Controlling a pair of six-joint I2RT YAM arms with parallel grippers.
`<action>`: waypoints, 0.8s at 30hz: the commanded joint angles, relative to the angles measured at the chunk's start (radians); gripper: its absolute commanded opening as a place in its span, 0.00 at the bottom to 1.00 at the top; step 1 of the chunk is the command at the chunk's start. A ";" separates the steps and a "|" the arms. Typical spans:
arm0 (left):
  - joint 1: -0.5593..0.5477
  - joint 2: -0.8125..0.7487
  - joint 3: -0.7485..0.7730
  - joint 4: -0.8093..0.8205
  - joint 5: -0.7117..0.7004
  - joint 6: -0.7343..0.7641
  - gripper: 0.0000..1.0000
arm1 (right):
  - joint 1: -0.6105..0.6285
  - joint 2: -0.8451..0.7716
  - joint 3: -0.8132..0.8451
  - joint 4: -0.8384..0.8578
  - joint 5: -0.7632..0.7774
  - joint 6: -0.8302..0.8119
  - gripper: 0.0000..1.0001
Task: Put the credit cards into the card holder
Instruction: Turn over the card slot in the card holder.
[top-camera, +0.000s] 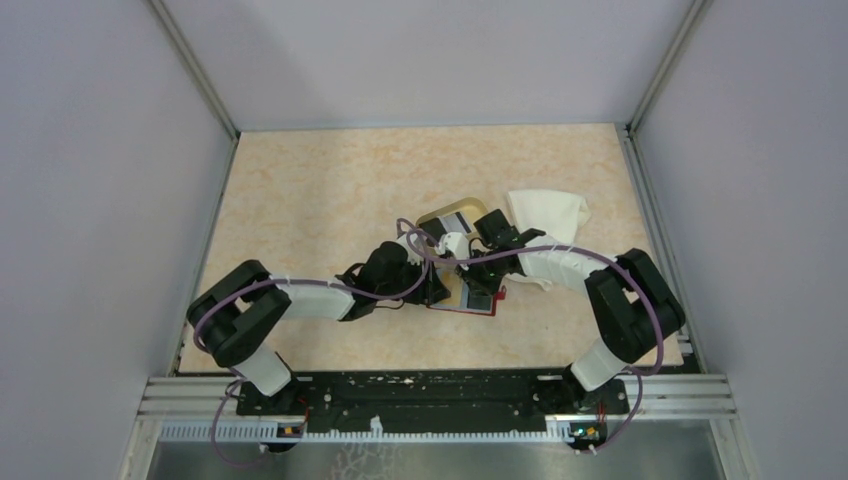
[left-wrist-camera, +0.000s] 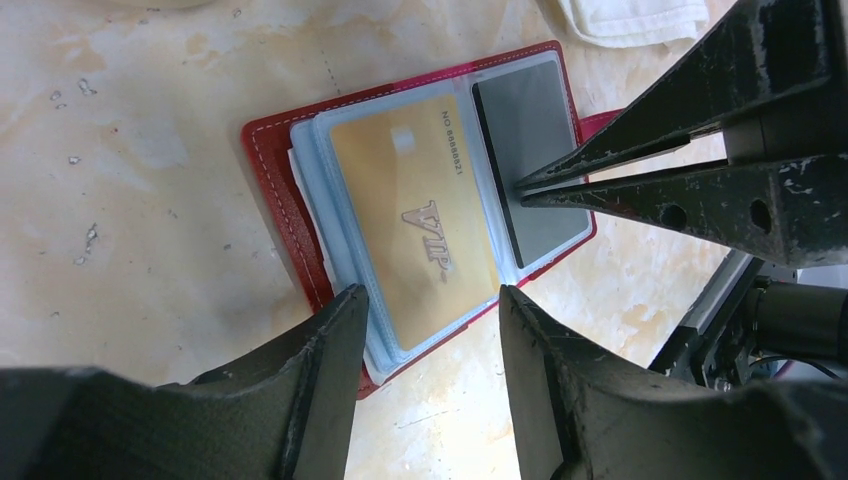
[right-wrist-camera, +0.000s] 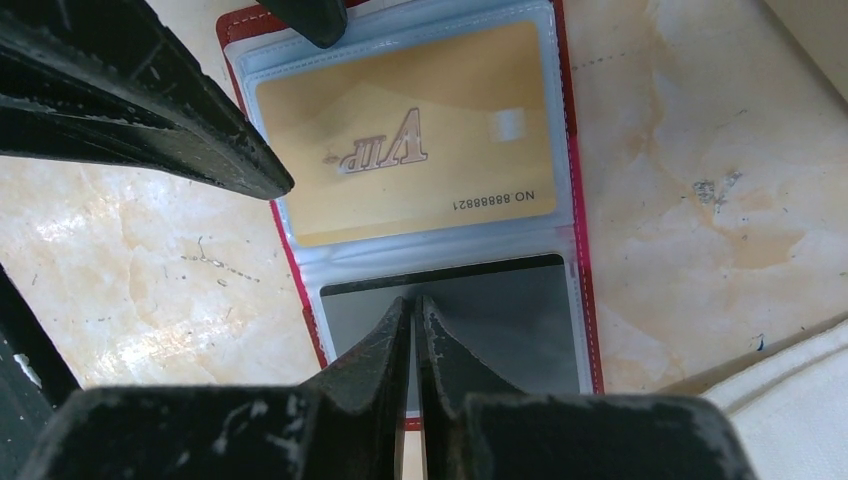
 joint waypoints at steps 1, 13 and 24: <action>0.003 -0.027 0.014 -0.063 -0.034 0.027 0.59 | 0.000 0.019 0.030 0.005 0.011 0.011 0.05; 0.003 0.011 0.009 0.022 0.066 0.005 0.57 | 0.001 0.021 0.035 0.001 -0.005 0.024 0.05; 0.003 0.007 0.002 0.061 0.096 -0.016 0.52 | -0.001 0.024 0.042 -0.007 -0.032 0.040 0.05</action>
